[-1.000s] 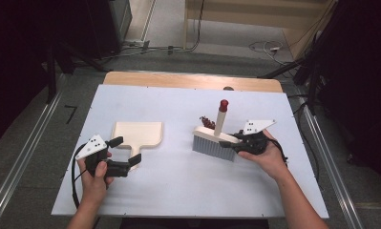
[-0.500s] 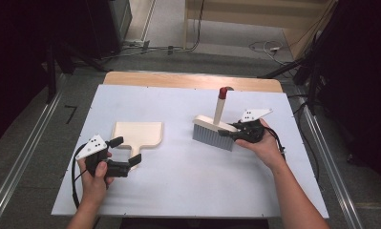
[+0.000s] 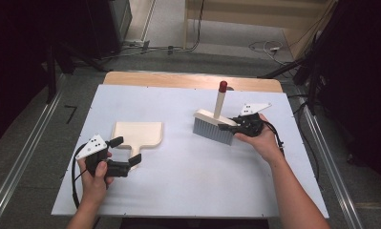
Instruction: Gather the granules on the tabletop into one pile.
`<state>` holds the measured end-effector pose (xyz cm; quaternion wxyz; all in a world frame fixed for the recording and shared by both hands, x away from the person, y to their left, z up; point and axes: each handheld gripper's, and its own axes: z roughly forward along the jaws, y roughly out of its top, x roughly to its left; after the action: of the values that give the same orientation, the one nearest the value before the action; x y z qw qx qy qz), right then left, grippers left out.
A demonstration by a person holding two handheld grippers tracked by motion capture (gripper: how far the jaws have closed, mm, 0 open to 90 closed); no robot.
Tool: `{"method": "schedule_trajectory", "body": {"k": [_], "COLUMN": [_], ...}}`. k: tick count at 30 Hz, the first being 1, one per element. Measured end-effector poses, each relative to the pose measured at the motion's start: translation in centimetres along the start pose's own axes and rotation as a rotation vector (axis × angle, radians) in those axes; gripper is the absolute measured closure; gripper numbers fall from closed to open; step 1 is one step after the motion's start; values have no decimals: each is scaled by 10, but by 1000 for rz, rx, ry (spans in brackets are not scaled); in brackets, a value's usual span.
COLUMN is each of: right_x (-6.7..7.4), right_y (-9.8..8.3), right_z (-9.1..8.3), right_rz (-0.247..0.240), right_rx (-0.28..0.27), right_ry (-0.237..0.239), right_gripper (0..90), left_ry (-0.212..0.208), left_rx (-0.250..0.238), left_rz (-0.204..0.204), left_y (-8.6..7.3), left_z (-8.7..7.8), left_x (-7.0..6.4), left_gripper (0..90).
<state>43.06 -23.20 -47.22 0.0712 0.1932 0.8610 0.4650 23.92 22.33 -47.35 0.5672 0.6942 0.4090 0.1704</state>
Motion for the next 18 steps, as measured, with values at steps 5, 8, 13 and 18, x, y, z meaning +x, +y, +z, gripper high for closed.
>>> {"method": "schedule_trajectory", "body": {"k": [5,8,13,18], "right_x": [-4,-7,-10,-10], "right_y": [4,5,5,5], "right_z": [1,1,2,2], "right_rz": [0,2,12,25], "right_rx": [2,1,1,-6], "right_ry": [-13,-16,-15,-7], "right_gripper": [658,658,658,657], "left_ry": [1,2,0,0], "left_rx": [1,2,-1,1], "left_rz": [1,1,0,1], "left_y": [0,0,0,0], "left_z": [0,0,0,0], "left_x": [0,0,0,0], "left_gripper": [0,0,0,0]}}
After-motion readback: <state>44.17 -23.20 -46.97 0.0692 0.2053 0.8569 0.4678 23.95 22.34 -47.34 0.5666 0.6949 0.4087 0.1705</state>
